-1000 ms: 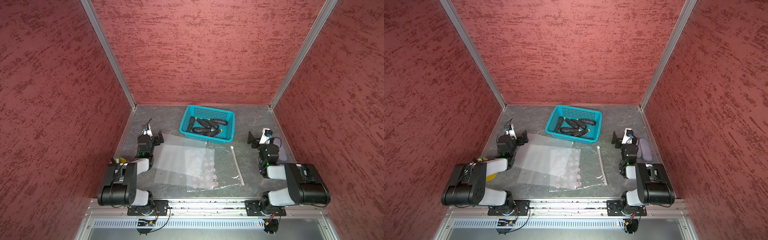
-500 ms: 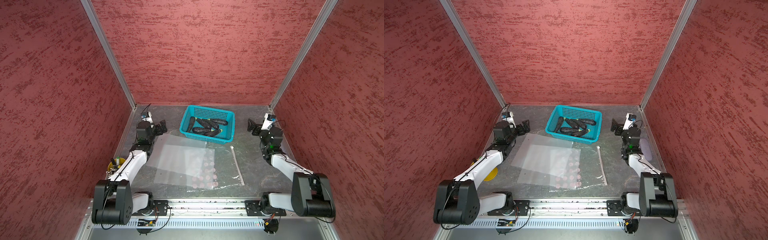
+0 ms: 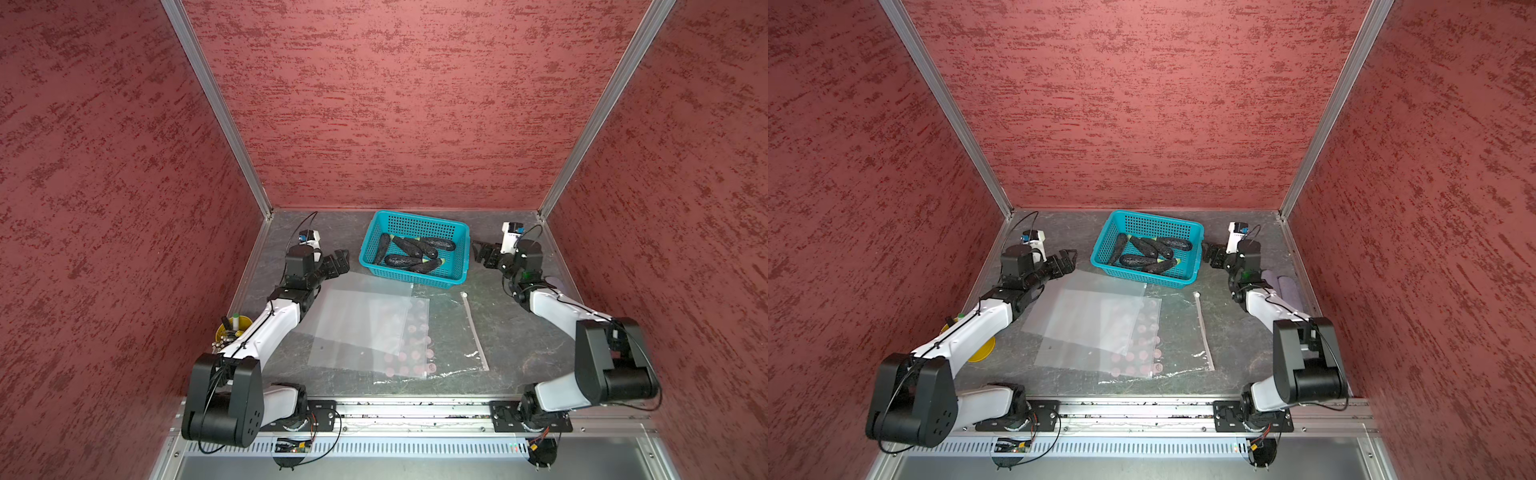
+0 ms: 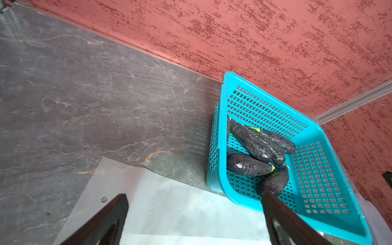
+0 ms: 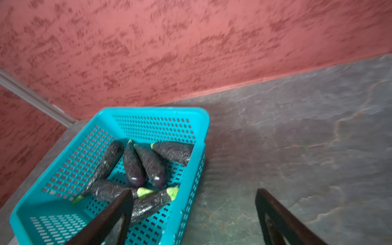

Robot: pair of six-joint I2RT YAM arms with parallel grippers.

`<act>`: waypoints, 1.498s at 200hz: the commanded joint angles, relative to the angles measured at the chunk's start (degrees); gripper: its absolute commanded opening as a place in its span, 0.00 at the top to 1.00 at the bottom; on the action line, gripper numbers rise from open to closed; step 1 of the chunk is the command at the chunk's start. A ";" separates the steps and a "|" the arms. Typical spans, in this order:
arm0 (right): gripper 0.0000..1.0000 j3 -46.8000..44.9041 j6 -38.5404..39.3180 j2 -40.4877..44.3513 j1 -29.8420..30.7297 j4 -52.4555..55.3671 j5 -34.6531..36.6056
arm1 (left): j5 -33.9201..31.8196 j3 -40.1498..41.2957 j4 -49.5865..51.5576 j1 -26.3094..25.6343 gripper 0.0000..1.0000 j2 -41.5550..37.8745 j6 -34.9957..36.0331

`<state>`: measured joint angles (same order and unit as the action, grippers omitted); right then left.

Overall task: Place the eggplant in a zip-top bag and seal the zipper
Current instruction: Adjust the basket at the center of the board.

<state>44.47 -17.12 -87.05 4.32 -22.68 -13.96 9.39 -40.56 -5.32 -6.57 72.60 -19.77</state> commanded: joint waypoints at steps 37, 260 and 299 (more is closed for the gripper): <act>0.26 8.05 -3.96 -9.04 5.22 8.19 0.43 | 2.14 2.38 -1.88 -2.04 0.00 0.09 -1.66; 0.86 26.48 -10.14 -22.15 5.95 18.20 10.95 | 0.99 3.90 -1.16 -3.01 0.00 -1.14 -1.94; 0.88 31.02 -11.31 -24.30 5.40 19.65 10.90 | 1.08 3.99 -0.39 -3.01 0.00 -1.67 -2.24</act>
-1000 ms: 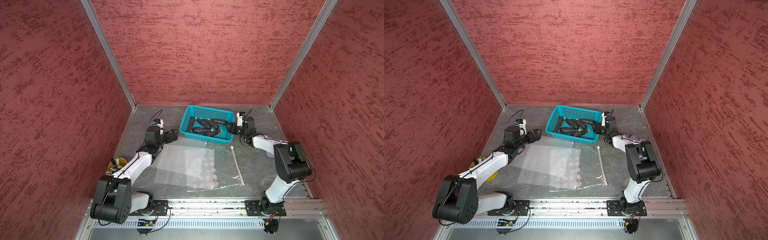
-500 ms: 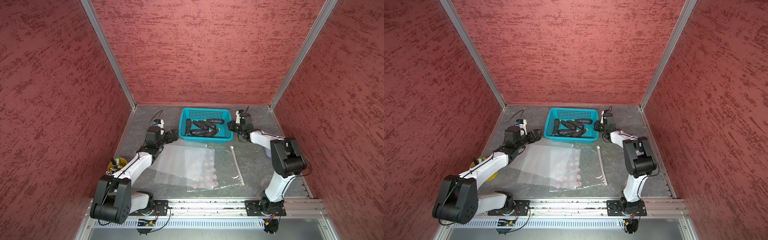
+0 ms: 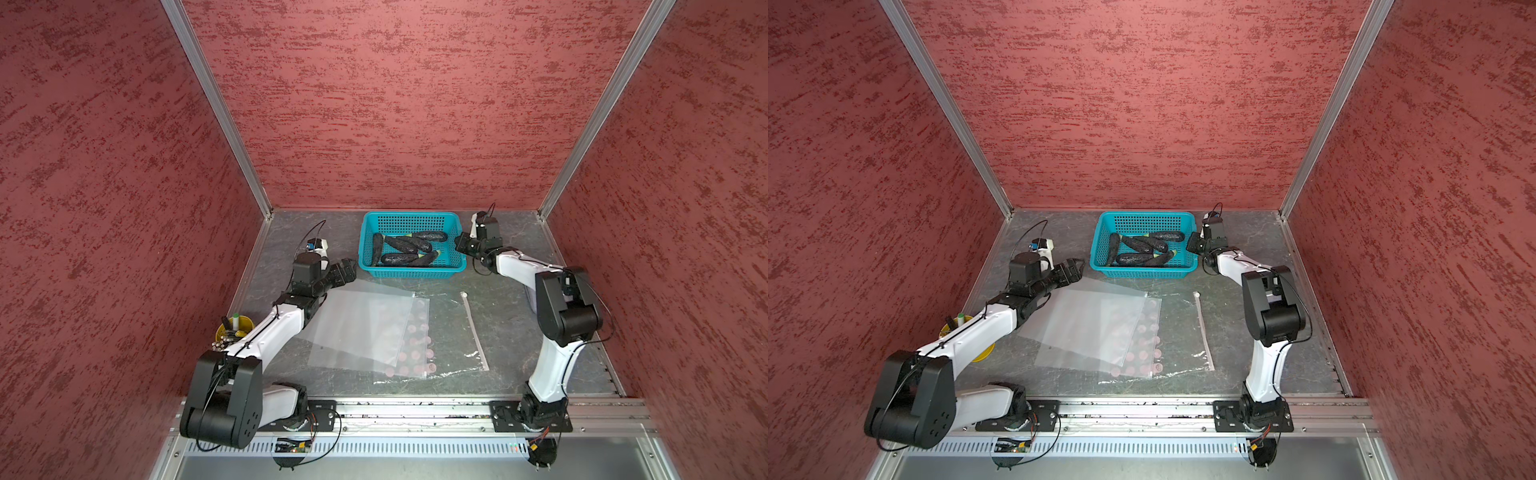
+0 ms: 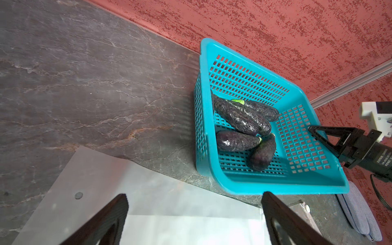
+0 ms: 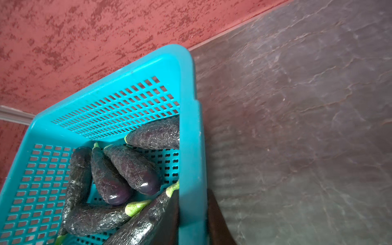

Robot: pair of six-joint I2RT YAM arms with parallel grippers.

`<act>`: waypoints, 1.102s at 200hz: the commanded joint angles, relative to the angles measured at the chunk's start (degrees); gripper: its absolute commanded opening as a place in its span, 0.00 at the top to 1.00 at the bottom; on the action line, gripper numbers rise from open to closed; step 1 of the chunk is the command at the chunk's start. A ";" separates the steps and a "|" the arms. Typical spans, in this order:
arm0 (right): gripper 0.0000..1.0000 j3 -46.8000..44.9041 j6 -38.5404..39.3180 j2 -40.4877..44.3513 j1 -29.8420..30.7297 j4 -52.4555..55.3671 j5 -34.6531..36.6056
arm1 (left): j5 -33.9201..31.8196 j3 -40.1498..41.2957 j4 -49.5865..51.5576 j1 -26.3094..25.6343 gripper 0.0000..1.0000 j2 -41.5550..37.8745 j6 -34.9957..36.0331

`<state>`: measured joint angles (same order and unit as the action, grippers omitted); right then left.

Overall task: Place the eggplant in a zip-top bag and seal the zipper
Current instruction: Adjust the basket at the center of the board.

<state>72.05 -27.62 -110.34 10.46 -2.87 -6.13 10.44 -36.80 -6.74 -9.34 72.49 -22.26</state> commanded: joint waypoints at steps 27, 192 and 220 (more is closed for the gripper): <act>0.86 7.56 0.72 -3.77 -0.80 2.74 2.45 | 0.60 0.36 1.58 -0.24 0.00 -1.56 0.05; 0.35 -5.10 5.18 9.27 -1.76 1.15 3.63 | 3.28 -3.50 22.04 -12.65 0.00 -1.83 -2.77; 0.31 -11.42 4.79 13.87 -1.74 -1.09 3.31 | 0.90 -4.87 25.43 -19.74 0.00 -0.31 -4.13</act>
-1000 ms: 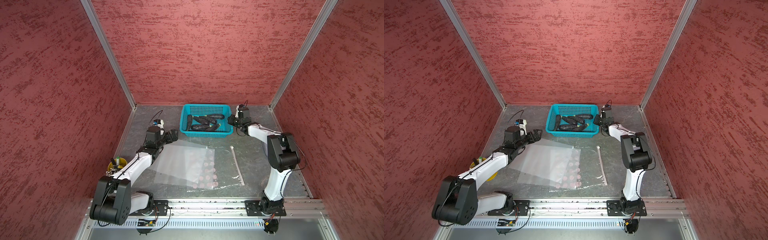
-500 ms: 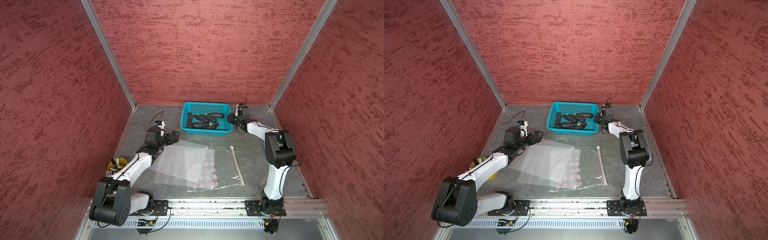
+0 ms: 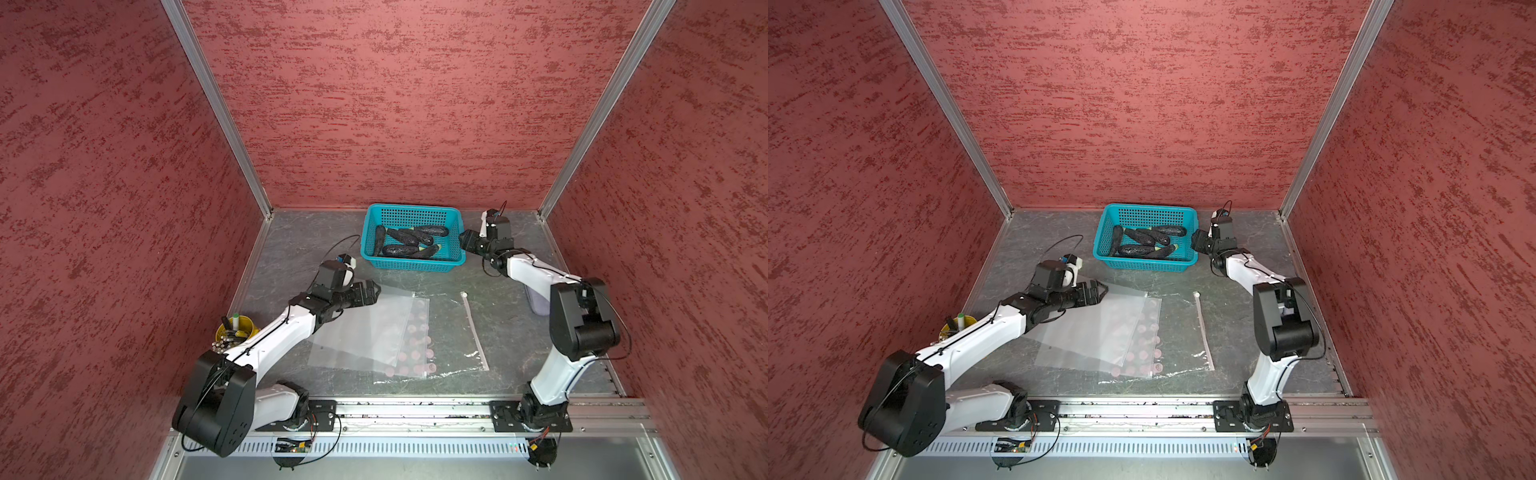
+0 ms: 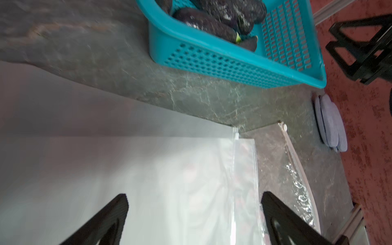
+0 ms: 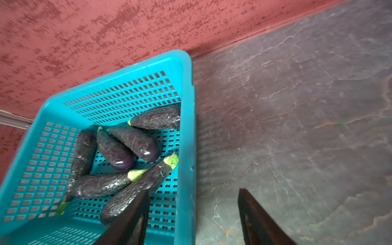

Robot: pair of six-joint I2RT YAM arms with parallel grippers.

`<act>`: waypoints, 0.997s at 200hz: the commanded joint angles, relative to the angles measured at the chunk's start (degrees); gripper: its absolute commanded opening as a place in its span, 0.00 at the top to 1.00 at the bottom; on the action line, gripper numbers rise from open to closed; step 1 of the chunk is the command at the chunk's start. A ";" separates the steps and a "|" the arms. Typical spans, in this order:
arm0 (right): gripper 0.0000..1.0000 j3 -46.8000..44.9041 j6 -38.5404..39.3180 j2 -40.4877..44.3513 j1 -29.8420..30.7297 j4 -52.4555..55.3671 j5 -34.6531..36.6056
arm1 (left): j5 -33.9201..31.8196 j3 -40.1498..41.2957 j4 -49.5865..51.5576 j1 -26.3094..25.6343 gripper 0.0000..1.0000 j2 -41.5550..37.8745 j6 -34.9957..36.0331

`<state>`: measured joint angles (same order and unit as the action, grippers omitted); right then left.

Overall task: Place the eggplant in a zip-top bag and seal the zipper
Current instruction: Adjust the basket at the center of the board, then pick up the zipper food storage bag.

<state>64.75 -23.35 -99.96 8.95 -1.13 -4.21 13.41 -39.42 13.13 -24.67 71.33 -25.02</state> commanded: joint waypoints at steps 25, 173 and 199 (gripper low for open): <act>0.31 -9.74 -0.84 7.32 -0.25 -5.76 0.38 | -2.68 -3.53 7.76 -8.76 0.02 3.20 -2.94; 0.27 -26.61 -5.37 15.06 3.60 -15.26 -4.05 | -4.78 -9.66 8.31 -18.75 0.13 22.58 -2.50; 0.27 -27.11 -5.71 14.60 5.09 -15.78 -3.38 | -8.29 -11.41 11.48 -20.18 0.15 25.08 -1.73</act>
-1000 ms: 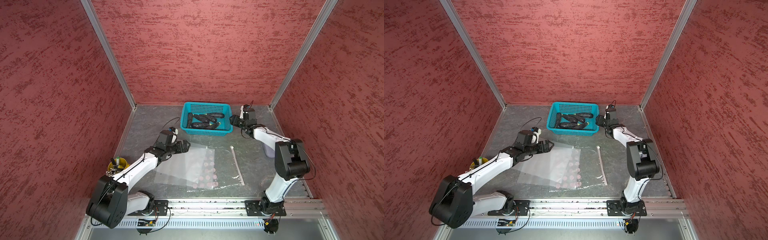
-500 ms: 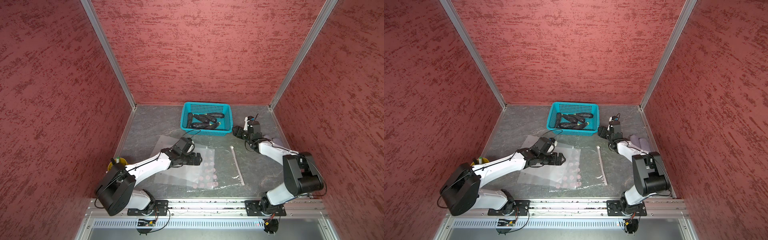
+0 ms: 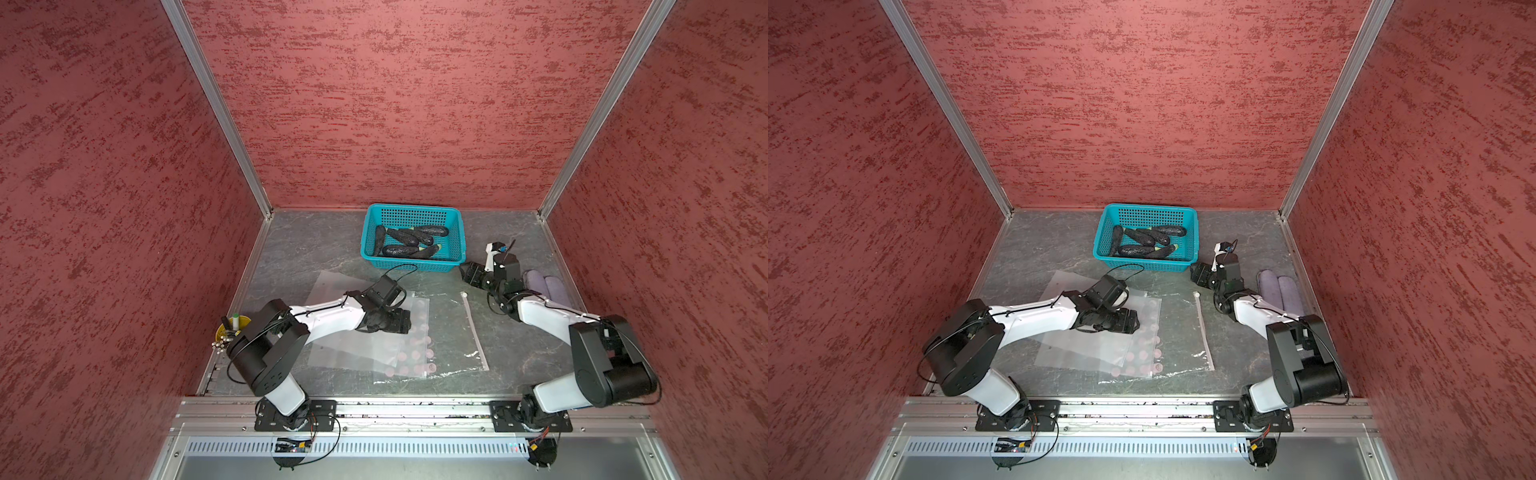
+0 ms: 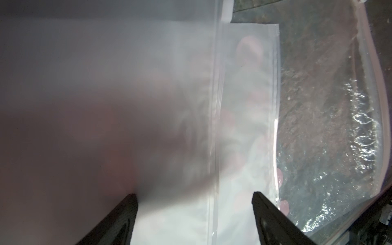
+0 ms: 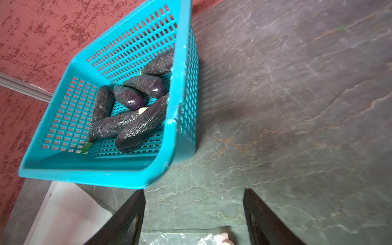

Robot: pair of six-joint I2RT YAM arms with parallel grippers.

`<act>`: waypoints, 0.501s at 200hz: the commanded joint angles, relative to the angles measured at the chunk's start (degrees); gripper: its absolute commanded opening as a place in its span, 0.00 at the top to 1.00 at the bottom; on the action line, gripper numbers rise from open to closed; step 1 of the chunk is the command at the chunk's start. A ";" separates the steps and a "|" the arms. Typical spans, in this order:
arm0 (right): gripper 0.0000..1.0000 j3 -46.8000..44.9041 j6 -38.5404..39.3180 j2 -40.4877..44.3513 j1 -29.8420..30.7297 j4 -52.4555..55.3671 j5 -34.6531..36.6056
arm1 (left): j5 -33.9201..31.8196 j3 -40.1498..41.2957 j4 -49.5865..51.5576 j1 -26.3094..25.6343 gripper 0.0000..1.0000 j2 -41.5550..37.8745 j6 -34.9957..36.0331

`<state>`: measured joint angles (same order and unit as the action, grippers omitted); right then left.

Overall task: Place the eggplant in a zip-top bag and seal the zipper
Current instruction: Pick up the zipper food storage bag.

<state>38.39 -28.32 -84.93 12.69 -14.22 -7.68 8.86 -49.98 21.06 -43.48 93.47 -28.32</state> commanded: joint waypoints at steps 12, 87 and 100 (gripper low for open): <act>0.28 -1.06 -1.08 -0.46 1.79 -2.95 0.54 | -4.55 -1.09 4.25 -1.99 0.18 3.62 1.75; 0.31 -2.15 -1.55 -0.81 3.42 -3.90 1.31 | -9.26 -1.23 8.71 -3.45 0.32 8.17 0.92; 0.31 -2.05 -1.56 -1.01 3.48 -3.89 1.14 | -8.52 -0.96 7.99 -3.44 0.38 8.39 0.81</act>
<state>36.69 -29.63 -85.19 15.73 -16.47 -7.42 -0.08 -54.08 24.88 -46.96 97.58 -27.07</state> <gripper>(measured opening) 0.688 0.663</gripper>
